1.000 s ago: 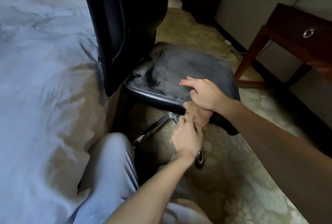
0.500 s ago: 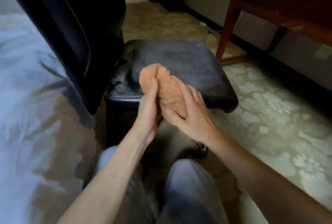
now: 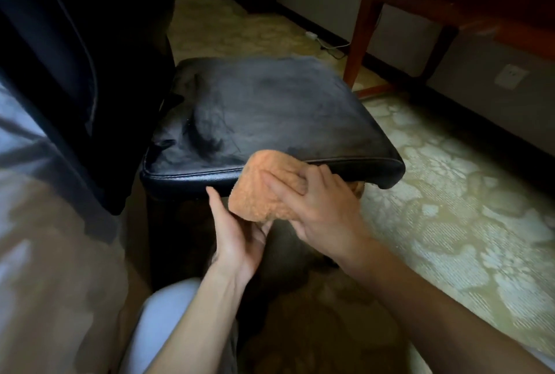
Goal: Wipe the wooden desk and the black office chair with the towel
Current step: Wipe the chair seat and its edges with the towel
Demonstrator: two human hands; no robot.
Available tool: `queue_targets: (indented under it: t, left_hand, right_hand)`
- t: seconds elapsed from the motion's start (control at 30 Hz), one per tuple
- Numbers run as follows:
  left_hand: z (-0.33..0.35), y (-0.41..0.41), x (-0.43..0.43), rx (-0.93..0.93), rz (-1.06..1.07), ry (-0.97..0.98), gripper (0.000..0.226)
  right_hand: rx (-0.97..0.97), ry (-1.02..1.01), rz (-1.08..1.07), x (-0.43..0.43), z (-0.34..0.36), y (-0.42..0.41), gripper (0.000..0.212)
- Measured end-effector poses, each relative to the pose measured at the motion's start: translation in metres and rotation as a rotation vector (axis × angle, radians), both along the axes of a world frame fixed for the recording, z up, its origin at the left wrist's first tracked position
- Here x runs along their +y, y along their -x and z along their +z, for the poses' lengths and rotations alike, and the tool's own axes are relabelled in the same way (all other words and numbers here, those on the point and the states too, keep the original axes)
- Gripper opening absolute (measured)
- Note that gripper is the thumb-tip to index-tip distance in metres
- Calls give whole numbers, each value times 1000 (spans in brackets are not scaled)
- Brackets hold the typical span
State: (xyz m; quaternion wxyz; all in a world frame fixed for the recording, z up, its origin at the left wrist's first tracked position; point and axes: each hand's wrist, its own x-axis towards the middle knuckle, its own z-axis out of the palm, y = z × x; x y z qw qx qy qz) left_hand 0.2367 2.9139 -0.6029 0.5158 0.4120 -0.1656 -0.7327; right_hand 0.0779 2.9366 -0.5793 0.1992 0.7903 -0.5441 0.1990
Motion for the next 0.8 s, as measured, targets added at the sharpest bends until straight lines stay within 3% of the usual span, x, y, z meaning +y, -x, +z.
queue_targets:
  t: [0.1, 0.2, 0.4, 0.57, 0.67, 0.8]
  left_hand:
    - [3, 9, -14, 32, 75, 29, 92]
    - [-1, 9, -22, 14, 101, 35, 83]
    - [5, 12, -22, -19, 161, 24, 84]
    - [3, 14, -25, 51, 149, -16, 96]
    - [2, 14, -26, 11, 127, -15, 108]
    - [3, 12, -33, 64, 165, -25, 105]
  right_hand:
    - [-53, -31, -97, -2, -5, 8, 92]
    - [-106, 12, -136, 5, -14, 45, 79]
    - [-307, -36, -425, 31, -23, 118, 83]
    - [-197, 61, -108, 14, -4, 45, 82]
    - [-116, 36, -81, -6, 3, -10, 91]
    - [-26, -12, -117, 1, -16, 42, 90]
